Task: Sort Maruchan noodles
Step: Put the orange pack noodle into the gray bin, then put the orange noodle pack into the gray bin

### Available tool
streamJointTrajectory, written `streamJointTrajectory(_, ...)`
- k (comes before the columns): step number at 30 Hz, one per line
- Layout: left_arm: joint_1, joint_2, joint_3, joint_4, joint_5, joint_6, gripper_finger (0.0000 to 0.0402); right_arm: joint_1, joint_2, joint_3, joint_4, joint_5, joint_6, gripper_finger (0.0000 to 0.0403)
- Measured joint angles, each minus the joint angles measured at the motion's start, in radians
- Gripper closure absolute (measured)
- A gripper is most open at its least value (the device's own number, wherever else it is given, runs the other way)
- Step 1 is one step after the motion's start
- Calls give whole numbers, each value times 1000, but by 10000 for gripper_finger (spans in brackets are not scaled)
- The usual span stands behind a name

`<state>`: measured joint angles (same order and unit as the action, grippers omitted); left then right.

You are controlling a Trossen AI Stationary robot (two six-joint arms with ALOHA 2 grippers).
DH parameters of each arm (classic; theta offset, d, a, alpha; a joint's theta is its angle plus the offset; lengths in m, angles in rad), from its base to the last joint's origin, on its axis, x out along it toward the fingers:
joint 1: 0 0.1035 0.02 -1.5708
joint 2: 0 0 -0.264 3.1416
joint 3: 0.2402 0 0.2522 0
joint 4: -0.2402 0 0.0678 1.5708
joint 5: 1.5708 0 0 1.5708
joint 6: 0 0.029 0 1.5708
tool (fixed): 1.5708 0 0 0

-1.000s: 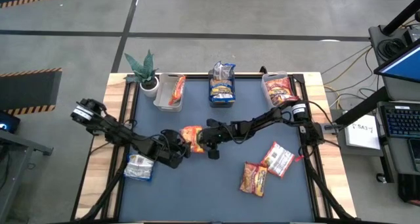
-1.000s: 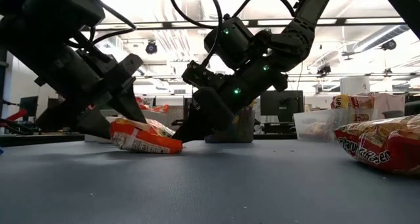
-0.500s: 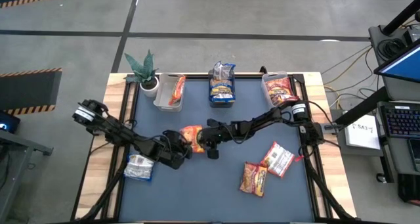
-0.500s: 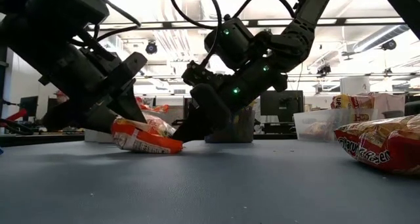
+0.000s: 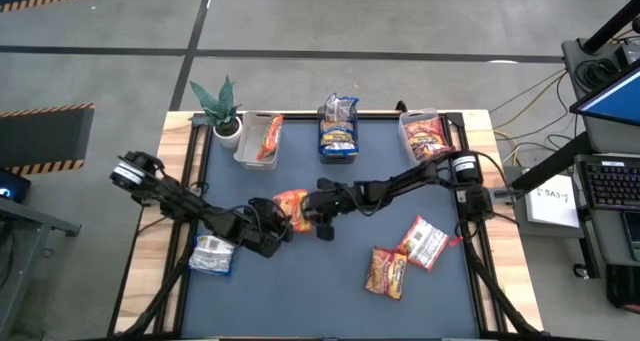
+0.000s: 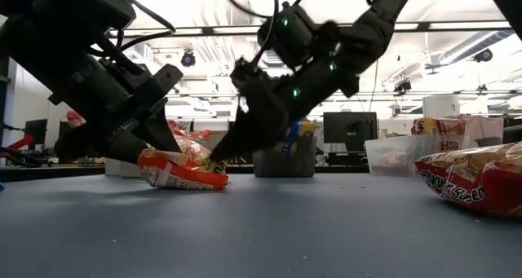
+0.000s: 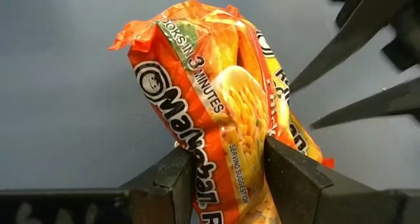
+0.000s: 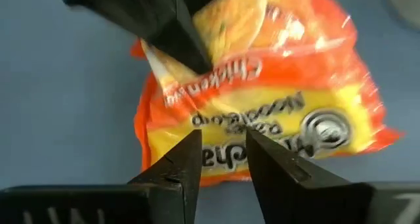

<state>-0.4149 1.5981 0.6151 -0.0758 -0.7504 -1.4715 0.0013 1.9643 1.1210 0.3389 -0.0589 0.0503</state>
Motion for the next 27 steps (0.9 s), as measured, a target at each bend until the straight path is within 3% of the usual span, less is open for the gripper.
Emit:
streamJointTrajectory(10,0,-76,41,-59,6,148,263,-12,-186,0,-161,8,-62,289)
streamJointTrajectory(21,8,-196,243,-532,-69,242,314,-21,-433,-94,-196,11,-65,292)
streamJointTrajectory(27,7,-212,282,-586,-71,262,332,-20,-482,-181,-168,9,1,292)
